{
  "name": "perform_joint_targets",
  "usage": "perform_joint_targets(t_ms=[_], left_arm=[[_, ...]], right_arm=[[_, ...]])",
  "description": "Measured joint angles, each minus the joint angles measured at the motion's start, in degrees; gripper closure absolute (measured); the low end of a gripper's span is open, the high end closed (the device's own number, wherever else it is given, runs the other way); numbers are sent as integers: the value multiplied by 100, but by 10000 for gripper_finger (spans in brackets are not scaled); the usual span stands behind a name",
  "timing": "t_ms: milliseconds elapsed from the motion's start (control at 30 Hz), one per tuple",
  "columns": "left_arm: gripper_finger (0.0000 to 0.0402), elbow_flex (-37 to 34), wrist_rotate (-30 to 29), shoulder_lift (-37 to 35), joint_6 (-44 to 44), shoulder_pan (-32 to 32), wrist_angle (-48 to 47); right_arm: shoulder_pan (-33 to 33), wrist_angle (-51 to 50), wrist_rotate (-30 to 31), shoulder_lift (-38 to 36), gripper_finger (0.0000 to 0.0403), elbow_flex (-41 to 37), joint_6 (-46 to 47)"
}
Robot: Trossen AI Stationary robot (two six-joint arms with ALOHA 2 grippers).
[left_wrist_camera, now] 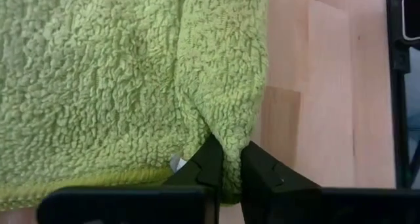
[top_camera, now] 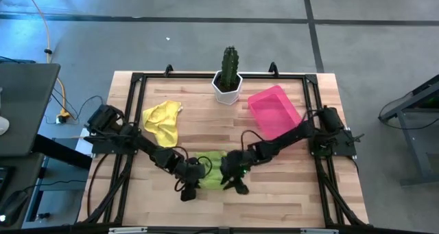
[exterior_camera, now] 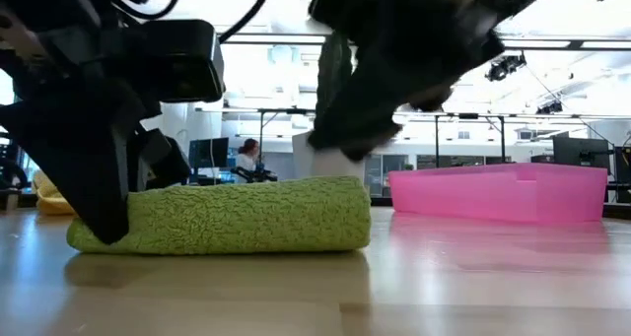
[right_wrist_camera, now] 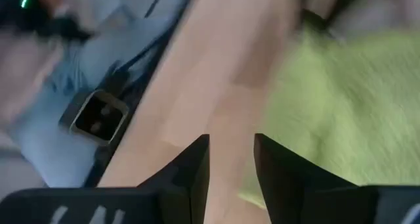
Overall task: Roll microfiber towels into tight, uniform cylinder then place into a basket
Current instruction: Roll the green towel
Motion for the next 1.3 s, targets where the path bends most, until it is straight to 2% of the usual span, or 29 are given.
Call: perform_joint_targets(t_ms=[100,200,333,400,667,1000,1300], left_arm=[[387,-3,106,3,-62,111,5],[385,-7,134,5,-83,209,12],[382,-22,322,14,-94,310,78],[382,-37,397,21,-125,341,189],[381,-36,331,36,-355,346,383],[381,-30,312,36,-379,346,386],[381,-29,314,40,-467,348,528]], right_arm=[[383,7,610,-80,295,3,-1214],[771,-101,1575,-32,295,3,-2072],[1116,-194,3033,87,295,-1,-2379],[1174,-149,3429,109,295,-1,-2311],[1144,-245,3569,192,285,1,-1626],[1087,-507,3556,274,209,1,-1425],[919,-616,3548,425,220,10,-920]])
